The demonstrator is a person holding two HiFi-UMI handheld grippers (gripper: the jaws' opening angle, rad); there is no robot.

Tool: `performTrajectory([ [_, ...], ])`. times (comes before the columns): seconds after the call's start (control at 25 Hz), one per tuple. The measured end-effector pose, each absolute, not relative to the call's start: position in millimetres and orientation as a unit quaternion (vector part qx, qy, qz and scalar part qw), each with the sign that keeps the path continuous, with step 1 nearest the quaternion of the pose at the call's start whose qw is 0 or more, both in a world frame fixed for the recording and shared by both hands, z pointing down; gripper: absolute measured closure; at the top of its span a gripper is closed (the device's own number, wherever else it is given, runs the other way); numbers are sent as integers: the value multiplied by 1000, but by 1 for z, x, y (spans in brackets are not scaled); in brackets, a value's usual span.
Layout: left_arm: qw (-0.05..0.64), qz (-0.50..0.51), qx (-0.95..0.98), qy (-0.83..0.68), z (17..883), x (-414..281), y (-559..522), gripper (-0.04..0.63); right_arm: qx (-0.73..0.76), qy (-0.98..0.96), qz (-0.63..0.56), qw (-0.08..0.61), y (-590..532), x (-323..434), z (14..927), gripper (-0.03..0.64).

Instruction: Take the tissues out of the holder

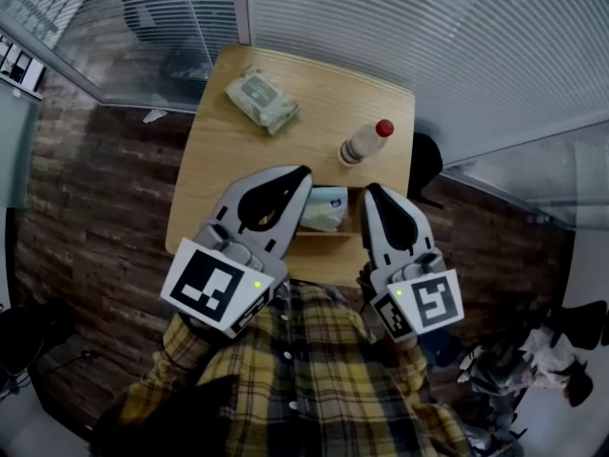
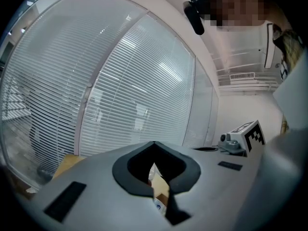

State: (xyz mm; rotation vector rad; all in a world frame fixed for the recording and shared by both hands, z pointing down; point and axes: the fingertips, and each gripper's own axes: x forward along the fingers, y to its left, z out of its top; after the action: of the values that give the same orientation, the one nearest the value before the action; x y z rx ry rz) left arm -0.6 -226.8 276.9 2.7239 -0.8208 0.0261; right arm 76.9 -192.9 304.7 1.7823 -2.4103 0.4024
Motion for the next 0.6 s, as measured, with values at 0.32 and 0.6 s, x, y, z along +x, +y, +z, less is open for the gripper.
performTrajectory([
  [0.32,141,3,946,-291,273,6,-225,588,565,-811,134,74,-192,75,306,566],
  [0.6,145,4,945,-292,272,8,-225,588,546,-819,150,95,-193,70,315,491],
])
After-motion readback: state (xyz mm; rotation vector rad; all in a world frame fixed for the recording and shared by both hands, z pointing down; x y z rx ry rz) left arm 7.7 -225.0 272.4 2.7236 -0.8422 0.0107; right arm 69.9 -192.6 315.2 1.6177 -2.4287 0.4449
